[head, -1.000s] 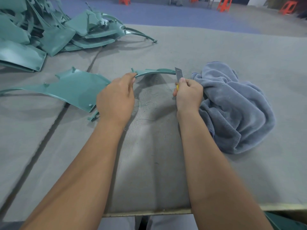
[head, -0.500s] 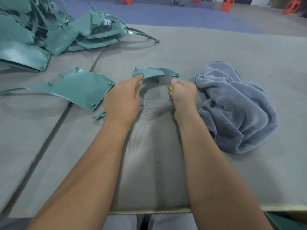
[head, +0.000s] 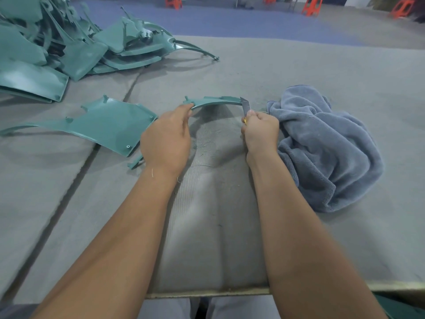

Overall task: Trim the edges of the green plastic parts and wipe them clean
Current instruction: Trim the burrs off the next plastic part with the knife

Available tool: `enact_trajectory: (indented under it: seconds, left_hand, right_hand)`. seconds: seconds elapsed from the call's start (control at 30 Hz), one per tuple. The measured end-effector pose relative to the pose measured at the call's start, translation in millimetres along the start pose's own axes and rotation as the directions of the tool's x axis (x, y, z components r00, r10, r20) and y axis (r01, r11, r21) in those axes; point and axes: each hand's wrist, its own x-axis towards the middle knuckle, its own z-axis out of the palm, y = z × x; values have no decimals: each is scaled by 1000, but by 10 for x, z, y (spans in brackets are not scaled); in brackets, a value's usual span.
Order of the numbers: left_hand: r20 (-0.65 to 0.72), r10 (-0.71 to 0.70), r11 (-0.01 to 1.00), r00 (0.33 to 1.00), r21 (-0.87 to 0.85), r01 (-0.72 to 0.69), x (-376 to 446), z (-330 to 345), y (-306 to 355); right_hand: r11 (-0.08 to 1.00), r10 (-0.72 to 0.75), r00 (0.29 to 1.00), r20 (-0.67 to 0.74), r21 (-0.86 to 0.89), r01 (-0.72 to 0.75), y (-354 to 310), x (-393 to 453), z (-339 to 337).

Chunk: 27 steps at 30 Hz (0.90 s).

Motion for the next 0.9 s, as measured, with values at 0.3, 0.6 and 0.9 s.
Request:
enact_trajectory:
  seconds: [0.3,0.6,0.9]
  left_hand:
    - [63,65,998,996,-14,-64,-16,20,53]
    - [28,44,999,999,-26,-43,12,52,18]
    - [104,151,988,983,-14,-151,-5,84,61]
  right_hand:
    - [984,95,994,-53,158,-85,-66,-65,-11]
    - [979,-96,995,-33,-183,89,4,-60,62]
    - [997,-40,995,90,-64,46,-56,-227,115]
